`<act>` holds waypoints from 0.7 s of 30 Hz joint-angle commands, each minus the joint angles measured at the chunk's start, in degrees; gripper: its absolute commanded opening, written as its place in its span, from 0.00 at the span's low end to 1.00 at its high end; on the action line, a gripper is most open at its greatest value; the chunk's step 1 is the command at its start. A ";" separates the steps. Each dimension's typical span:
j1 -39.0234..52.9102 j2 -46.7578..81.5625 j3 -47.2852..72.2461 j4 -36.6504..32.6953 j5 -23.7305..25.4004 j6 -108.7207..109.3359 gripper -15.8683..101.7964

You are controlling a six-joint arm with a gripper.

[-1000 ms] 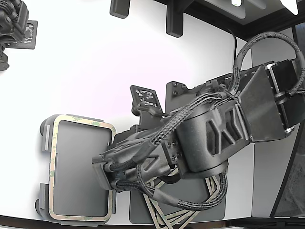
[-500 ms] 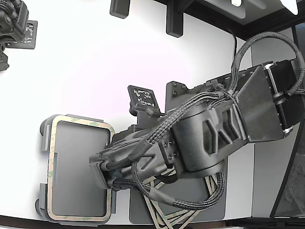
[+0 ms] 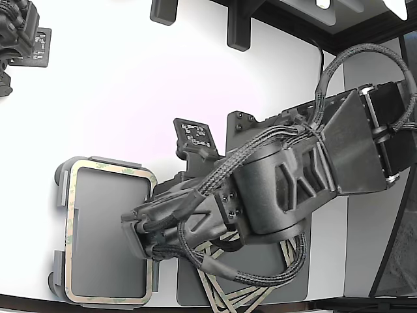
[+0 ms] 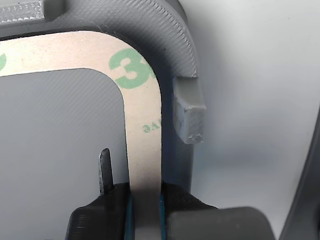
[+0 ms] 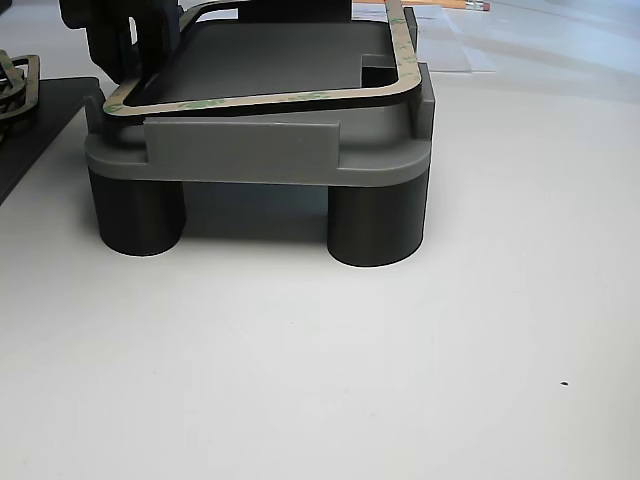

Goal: Move top rectangular frame to the holder.

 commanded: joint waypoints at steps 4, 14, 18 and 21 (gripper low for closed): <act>-0.88 1.05 -1.49 0.62 -0.09 -0.18 0.04; -0.97 1.05 -1.23 0.62 0.26 -0.70 0.15; -0.97 0.97 -2.20 0.62 0.88 -1.32 0.97; -0.88 0.88 -3.78 0.62 1.76 -1.85 0.98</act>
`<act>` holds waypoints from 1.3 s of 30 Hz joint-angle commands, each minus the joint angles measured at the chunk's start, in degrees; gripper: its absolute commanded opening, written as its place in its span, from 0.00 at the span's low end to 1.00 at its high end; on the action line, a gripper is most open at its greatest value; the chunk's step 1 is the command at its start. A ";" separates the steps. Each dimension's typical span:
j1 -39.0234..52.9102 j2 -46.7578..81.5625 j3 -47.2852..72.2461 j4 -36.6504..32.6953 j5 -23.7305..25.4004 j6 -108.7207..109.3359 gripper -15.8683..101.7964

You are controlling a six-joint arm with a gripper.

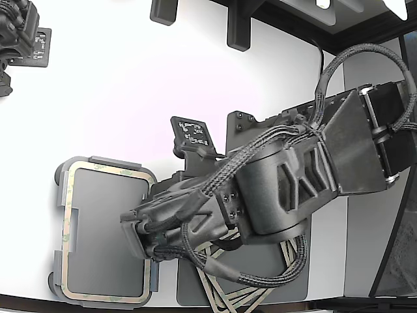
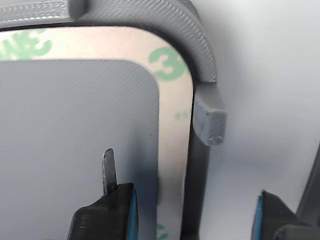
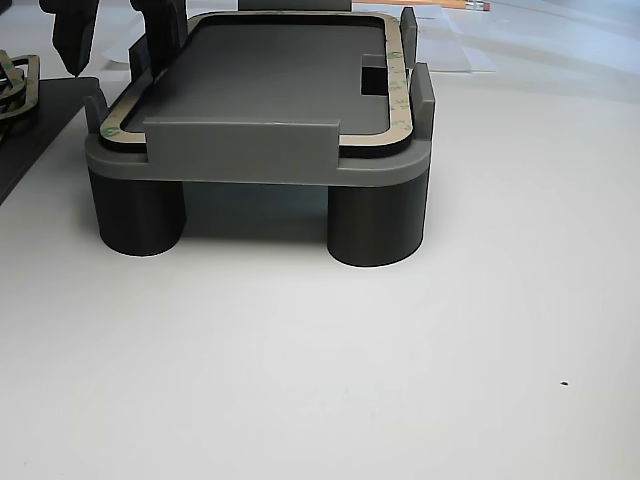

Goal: Move top rectangular frame to the holder.

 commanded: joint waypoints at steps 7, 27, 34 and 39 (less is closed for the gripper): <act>0.44 3.52 -12.66 0.62 12.39 -12.22 0.98; -14.24 58.18 29.71 -26.02 17.93 -94.92 0.98; -24.08 73.65 46.76 -30.59 8.53 -107.40 0.98; -25.75 85.43 62.31 -36.74 5.80 -109.69 0.98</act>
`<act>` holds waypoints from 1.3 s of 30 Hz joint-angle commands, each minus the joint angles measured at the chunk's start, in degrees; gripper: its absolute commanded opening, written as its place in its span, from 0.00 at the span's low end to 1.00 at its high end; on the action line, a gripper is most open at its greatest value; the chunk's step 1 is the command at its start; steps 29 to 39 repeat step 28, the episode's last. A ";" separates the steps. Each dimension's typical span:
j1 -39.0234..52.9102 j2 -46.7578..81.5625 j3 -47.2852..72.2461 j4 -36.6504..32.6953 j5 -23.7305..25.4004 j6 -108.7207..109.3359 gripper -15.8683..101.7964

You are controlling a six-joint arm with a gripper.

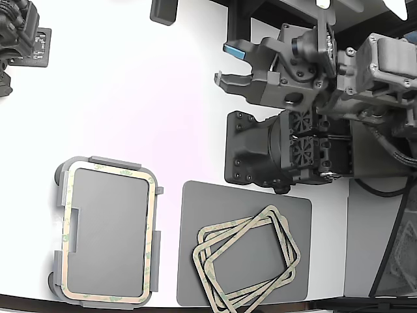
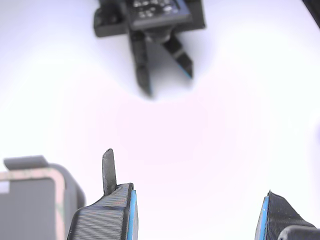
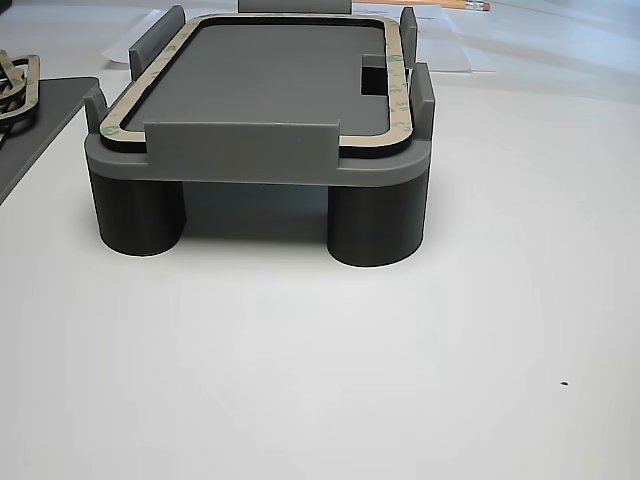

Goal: Move top rectangular frame to the holder.

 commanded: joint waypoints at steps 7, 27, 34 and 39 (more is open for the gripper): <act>-1.05 16.00 20.13 -2.29 -1.85 -1.32 0.98; -1.05 15.91 23.47 -4.13 -0.88 -0.62 0.98; -1.05 15.91 23.47 -4.13 -0.88 -0.62 0.98; -1.05 15.91 23.47 -4.13 -0.88 -0.62 0.98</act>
